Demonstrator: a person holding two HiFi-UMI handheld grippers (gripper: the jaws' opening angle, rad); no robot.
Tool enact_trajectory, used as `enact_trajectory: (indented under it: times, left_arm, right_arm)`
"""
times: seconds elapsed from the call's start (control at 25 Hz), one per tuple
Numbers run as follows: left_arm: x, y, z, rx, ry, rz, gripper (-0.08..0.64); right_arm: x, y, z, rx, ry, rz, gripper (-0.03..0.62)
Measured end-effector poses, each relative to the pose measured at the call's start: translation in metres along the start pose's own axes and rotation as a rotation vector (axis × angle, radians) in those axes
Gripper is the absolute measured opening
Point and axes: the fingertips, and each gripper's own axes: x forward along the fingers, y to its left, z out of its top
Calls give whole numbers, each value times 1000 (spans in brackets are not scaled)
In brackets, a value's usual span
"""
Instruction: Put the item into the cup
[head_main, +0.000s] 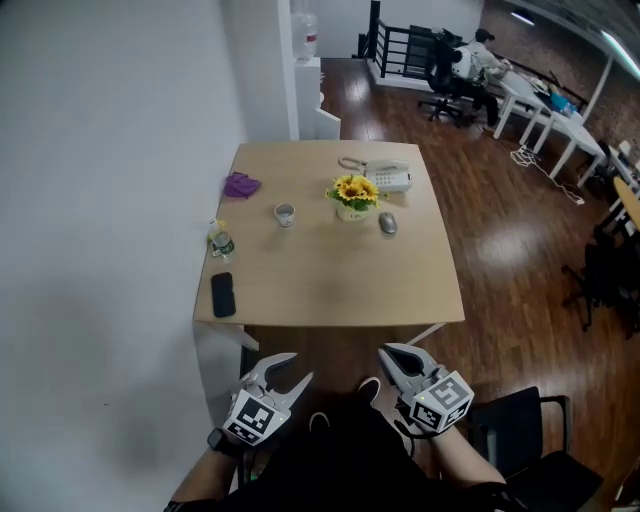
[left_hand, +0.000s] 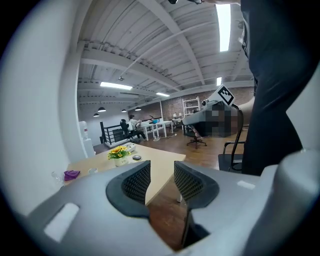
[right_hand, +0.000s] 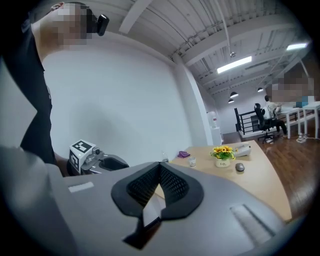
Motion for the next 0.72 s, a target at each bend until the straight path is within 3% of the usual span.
enact_trajectory:
  times: [0.28,0.56,0.72]
  left_arm:
    - [-16,-26,8,-27,-57,5,143]
    - [-11,-47,29,-45,-82,42,143]
    - [-4,-57,32,-39,-77,41,146]
  right_arm:
    - [-33,25,-12,-38,18,-18,8]
    - [-66,28,-14,-105,41,6,8]
    - [-78,21,-19,-95,41,-2,8]
